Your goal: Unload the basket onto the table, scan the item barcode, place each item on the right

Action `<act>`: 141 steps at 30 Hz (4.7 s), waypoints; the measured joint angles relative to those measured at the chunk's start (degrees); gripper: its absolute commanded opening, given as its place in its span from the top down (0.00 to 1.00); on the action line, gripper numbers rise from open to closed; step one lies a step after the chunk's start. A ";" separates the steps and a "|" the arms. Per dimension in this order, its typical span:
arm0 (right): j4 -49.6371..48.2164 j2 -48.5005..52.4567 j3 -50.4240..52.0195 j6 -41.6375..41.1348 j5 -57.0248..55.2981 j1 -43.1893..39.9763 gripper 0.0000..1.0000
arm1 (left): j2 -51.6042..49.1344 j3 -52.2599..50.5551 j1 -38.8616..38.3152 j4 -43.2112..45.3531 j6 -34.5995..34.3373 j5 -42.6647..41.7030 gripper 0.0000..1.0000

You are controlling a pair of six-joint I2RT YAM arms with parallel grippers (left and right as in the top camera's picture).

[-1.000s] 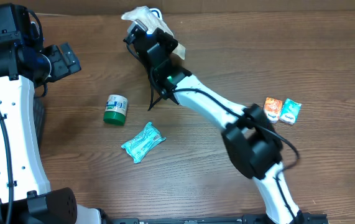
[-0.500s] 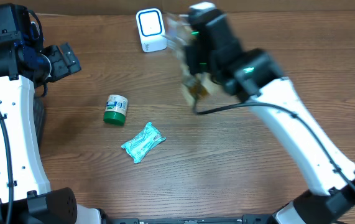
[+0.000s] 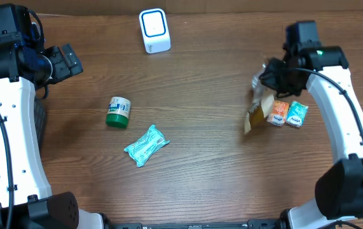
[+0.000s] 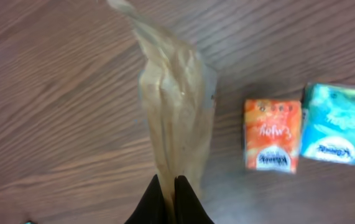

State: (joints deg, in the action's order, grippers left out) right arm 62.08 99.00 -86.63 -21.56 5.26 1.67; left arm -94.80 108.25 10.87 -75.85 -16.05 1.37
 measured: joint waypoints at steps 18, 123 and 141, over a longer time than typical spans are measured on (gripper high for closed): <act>-4.15 0.17 13.60 3.23 4.52 -21.53 0.42 | 0.00 0.00 0.00 0.00 0.00 0.02 0.01; 0.22 23.37 -2.25 -3.21 11.23 31.19 0.96 | 0.00 0.00 0.00 0.00 0.00 0.02 0.01; -9.92 23.37 -5.27 4.70 28.85 35.67 0.96 | 0.00 0.00 0.00 0.00 -0.02 0.02 0.00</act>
State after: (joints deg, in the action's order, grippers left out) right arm 52.16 122.37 -91.90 -16.86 34.11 37.34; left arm -94.80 108.25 10.87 -75.85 -16.08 1.39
